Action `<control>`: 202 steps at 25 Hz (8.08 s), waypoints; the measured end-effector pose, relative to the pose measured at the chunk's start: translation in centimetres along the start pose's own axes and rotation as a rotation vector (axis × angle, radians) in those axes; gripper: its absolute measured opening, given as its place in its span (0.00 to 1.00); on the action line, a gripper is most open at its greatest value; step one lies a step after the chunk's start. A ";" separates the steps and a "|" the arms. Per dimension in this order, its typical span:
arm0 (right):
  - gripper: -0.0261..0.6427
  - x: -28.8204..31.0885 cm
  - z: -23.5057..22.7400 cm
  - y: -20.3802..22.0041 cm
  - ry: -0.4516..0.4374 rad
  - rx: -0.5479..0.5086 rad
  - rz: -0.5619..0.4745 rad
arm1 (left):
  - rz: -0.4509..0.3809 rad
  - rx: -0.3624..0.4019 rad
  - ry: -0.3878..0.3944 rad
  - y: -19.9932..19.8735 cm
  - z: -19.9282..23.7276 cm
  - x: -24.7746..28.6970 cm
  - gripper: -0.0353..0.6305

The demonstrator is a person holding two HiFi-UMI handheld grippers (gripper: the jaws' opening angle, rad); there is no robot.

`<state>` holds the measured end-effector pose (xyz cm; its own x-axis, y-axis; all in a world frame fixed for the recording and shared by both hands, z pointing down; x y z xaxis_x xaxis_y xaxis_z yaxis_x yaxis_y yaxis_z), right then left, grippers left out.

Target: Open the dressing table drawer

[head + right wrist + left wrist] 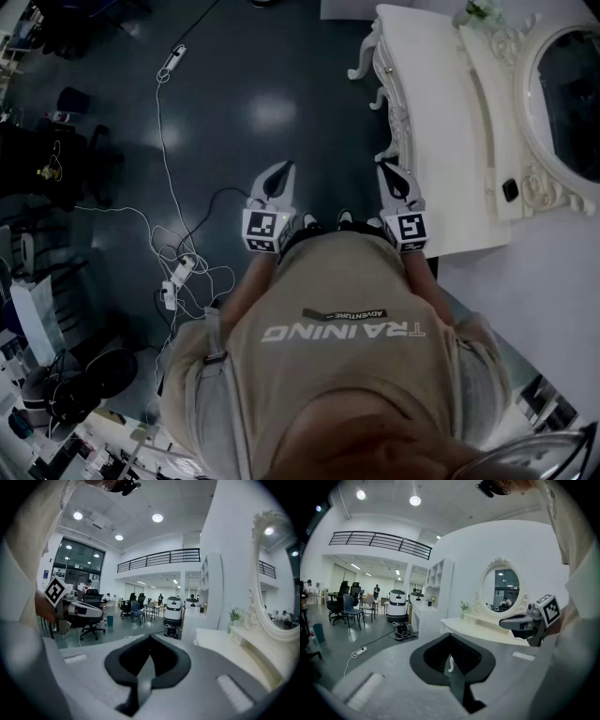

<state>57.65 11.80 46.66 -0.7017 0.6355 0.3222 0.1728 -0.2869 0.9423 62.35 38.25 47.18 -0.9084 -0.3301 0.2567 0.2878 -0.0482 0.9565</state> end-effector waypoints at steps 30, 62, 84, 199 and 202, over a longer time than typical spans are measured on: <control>0.04 17.0 -15.4 -1.3 0.011 0.063 -0.066 | 0.011 0.055 -0.065 -6.9 7.9 20.3 0.06; 0.04 36.3 -25.7 -6.7 0.114 0.068 -0.032 | -0.027 0.092 0.059 -12.2 21.4 41.6 0.06; 0.04 45.6 -36.8 -5.3 0.319 0.236 0.009 | 0.105 0.094 0.192 -13.7 25.7 57.7 0.06; 0.04 17.1 -50.8 8.3 1.122 0.624 -0.002 | 0.553 0.660 1.002 -2.7 -23.3 85.1 0.20; 0.04 17.4 -50.3 8.1 1.125 0.622 -0.005 | 0.560 0.664 0.999 -2.6 -22.6 84.6 0.20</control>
<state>12.04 -15.55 55.33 -0.8452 -0.4033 0.3507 0.2466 0.2879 0.9254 -8.35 -10.86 63.30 -0.0209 -0.7156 0.6981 0.0861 0.6944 0.7144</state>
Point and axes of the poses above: the fingertips, and each gripper's own axes: x forward along the fingers, z to its left, y out of its underside, the point moved 7 cm from there along -x, backward along the fingers, and after that the axes turned 1 degree about -x, right-handed, at the moved point
